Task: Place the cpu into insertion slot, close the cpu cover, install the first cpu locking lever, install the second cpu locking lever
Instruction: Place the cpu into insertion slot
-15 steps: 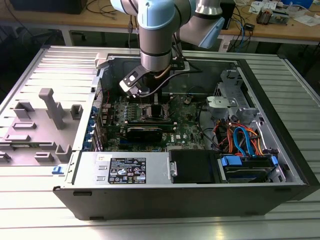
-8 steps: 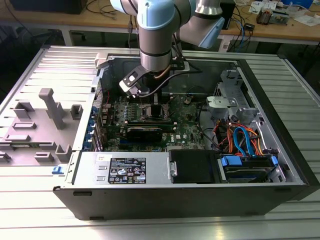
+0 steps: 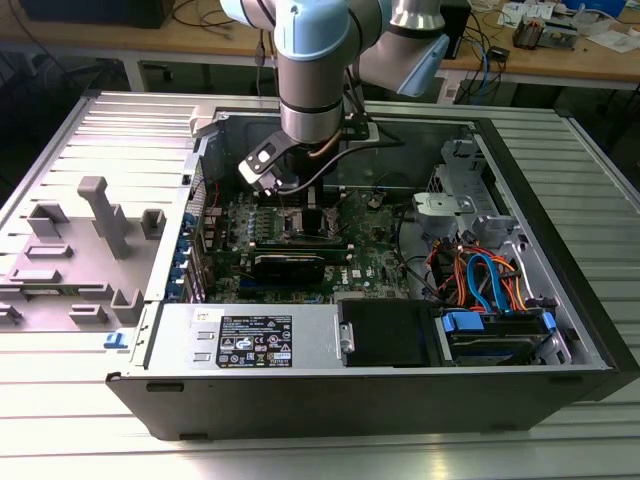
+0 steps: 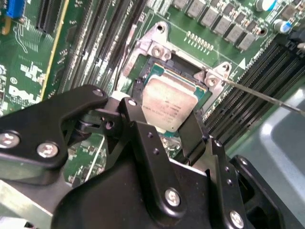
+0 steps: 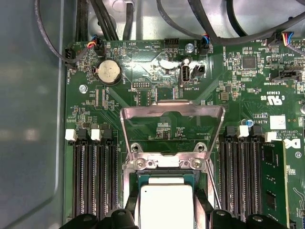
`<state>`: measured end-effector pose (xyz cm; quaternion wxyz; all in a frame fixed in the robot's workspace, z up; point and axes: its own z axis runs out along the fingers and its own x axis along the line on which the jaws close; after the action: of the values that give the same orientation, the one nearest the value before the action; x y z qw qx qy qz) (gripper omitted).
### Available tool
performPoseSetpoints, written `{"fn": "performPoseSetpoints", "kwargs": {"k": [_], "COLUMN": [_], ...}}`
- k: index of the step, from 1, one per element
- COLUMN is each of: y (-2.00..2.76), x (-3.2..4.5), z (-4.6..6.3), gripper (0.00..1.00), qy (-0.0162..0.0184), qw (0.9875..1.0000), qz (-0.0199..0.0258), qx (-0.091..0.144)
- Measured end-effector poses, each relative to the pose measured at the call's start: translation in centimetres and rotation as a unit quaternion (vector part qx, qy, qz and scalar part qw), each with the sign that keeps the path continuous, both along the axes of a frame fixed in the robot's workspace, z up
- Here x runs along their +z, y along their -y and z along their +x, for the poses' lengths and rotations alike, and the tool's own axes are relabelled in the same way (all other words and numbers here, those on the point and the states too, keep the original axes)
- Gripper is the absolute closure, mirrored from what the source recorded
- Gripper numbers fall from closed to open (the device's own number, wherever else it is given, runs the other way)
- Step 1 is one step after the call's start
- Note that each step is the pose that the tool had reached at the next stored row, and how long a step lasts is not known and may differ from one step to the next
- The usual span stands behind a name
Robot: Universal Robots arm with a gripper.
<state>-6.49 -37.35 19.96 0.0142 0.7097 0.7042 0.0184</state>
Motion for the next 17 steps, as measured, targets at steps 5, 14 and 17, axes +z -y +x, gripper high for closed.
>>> {"fn": "performPoseSetpoints", "kwargs": {"k": [5,14,17], "y": [0.2,0.2,0.2], "x": [-0.04,-0.04,-0.05], "z": [0.0,0.0,0.0], "gripper": [0.45,0.45,0.45], "qy": [-0.0001,-0.0001,0.0], "qw": [1.0,1.0,1.0], "qz": [0.0008,0.0018,0.0018], "qx": [-0.001,-0.002,-0.002]}}
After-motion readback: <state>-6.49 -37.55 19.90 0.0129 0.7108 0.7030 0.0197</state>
